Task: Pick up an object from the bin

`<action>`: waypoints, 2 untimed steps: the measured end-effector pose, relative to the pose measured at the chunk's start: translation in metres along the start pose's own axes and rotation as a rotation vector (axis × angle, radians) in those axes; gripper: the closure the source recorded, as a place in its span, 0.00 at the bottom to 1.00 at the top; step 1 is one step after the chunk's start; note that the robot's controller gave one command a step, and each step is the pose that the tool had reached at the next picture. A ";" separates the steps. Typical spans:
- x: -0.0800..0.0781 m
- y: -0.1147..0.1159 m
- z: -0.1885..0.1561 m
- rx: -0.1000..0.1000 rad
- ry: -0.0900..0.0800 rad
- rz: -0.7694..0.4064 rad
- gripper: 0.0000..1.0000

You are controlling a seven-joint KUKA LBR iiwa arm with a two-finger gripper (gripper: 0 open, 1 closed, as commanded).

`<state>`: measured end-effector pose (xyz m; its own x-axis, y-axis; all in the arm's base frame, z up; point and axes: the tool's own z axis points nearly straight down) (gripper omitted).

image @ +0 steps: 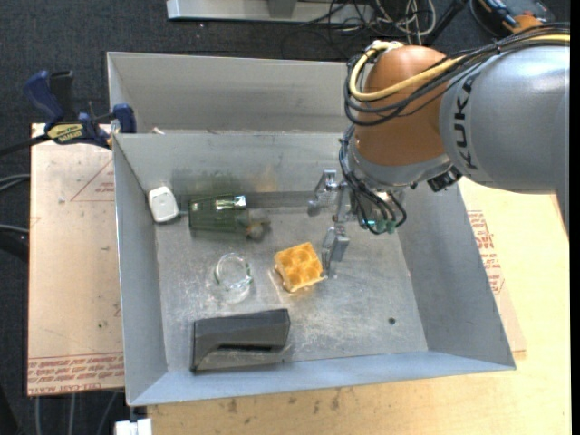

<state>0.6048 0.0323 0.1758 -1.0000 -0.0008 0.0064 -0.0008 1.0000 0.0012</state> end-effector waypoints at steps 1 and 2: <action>-0.002 0.000 -0.004 0.000 -0.008 0.000 0.00; 0.001 0.010 0.015 0.002 -0.015 -0.090 0.00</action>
Offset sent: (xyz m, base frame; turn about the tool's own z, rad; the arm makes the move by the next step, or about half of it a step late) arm -0.0210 0.0556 -0.1058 -0.4370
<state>0.6038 0.0423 0.1604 -0.9958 -0.0908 -0.0088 -0.0907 0.9959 -0.0009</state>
